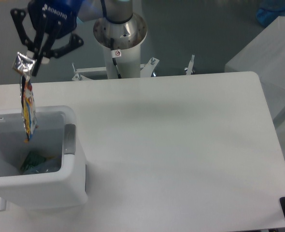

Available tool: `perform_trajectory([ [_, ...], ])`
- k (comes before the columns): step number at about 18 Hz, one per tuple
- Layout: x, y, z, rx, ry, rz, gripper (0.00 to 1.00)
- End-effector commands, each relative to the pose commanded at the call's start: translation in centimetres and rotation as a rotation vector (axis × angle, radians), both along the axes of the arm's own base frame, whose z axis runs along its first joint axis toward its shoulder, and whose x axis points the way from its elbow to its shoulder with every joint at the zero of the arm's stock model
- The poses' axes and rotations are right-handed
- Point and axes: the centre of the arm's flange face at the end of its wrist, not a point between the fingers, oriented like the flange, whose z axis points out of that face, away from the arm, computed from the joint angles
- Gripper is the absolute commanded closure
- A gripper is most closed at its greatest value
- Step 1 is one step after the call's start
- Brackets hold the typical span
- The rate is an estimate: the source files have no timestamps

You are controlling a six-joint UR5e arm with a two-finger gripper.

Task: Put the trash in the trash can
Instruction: 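Carry the dangling wrappers over the white bin, then lower the wrappers into the bin and open the gripper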

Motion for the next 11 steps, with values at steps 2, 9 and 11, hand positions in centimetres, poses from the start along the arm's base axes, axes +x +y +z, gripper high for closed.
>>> perform_trajectory([
  [2,-0.7,0.8,-1.5,-0.023,-0.019,0.001,1.00],
  [9,-2.5,3.6,-4.5,-0.063,-0.049,-0.007,1.00],
  [11,-2.8,4.1,-5.0,-0.069,-0.054,-0.008,0.99],
])
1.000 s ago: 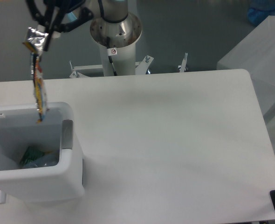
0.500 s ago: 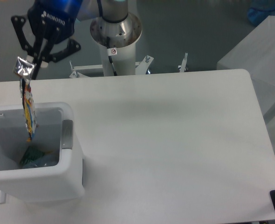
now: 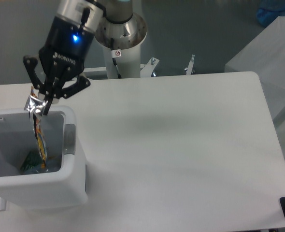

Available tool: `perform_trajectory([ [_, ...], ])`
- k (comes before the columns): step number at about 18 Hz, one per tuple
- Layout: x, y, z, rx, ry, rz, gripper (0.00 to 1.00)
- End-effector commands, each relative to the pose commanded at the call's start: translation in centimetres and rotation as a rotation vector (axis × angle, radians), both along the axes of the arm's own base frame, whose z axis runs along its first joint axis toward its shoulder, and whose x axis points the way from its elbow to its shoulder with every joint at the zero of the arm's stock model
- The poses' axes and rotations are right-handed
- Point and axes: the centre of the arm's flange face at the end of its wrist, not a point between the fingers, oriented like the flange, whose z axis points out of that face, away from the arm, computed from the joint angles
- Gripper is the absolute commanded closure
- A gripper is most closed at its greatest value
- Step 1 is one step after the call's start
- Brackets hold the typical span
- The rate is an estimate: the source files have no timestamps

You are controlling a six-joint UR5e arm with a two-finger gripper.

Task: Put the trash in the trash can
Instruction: 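Lower the wrappers into the bin and open the gripper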

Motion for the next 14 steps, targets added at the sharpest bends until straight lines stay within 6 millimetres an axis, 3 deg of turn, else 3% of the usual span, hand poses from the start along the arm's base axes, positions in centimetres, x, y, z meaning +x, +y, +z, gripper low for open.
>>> perform_trajectory([
  [4,0.1,1.0,-1.6,-0.040,0.009,0.008,0.99],
  [6,0.0,1.4,-2.2,-0.050,0.007,0.006,0.93],
  [9,0.5,2.0,-2.9,-0.055,0.037,-0.039,0.75],
  [11,0.9,2.4,-3.3,-0.052,0.076,-0.083,0.56],
  [14,0.8,2.6,-3.4,-0.049,0.122,-0.123,0.45],
])
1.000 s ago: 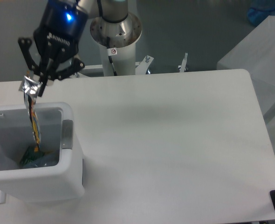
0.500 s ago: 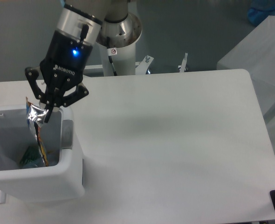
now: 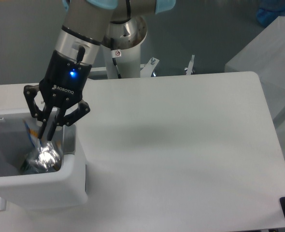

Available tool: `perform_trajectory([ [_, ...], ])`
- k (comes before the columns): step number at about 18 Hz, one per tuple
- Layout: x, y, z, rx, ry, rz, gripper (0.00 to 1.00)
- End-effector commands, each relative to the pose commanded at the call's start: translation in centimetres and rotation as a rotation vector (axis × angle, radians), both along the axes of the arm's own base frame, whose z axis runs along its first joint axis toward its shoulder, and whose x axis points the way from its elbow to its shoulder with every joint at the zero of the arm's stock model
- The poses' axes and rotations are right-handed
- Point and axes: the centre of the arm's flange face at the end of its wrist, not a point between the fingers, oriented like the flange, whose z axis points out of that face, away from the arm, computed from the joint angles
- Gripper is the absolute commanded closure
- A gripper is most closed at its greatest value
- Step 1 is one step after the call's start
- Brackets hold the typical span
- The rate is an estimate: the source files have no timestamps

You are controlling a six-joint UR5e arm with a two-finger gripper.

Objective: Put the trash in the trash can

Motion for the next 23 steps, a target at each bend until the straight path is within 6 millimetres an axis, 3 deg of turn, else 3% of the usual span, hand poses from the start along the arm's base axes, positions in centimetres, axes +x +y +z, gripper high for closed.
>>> perform_trajectory([
  [3,-0.3,-0.1,0.3,-0.004,0.055,-0.007,0.31],
  [4,-0.5,-0.2,0.6,-0.009,0.081,0.000,0.22],
  [5,-0.8,-0.2,1.1,-0.017,0.114,0.013,0.03],
  [6,-1.3,-0.2,1.3,-0.029,0.140,0.035,0.00],
  [8,-2.9,-0.1,1.7,-0.037,0.178,0.063,0.00],
  [14,-14.5,-0.5,3.3,-0.053,0.359,0.135,0.00],
  [18,-18.5,-2.5,3.0,-0.197,0.567,0.149,0.00],
  [21,-20.0,-4.5,2.3,-0.255,0.622,0.094,0.00],
  [23,-20.2,-7.4,3.3,-0.318,0.650,0.020,0.00],
])
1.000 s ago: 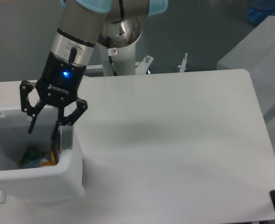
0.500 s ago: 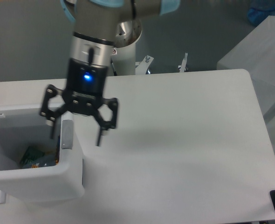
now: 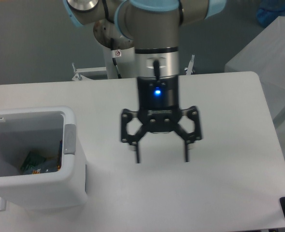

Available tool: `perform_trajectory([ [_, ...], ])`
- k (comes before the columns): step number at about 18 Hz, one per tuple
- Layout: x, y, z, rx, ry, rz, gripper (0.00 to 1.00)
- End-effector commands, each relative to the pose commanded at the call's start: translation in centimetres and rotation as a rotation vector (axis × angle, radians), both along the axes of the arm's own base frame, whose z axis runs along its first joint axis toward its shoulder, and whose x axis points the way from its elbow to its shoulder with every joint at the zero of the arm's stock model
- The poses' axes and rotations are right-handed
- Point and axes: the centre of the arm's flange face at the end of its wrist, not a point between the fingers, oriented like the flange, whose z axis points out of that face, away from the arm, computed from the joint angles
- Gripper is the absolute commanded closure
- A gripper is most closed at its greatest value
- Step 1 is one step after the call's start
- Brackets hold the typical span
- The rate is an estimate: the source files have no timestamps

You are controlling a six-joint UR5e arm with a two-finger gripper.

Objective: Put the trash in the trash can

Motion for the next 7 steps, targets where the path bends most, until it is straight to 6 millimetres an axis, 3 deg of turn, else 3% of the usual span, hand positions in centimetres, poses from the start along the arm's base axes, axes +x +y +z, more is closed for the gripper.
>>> perform_trajectory([
  [7,-0.1,-4.8,0.7,-0.115,0.025,-0.087,0.00],
])
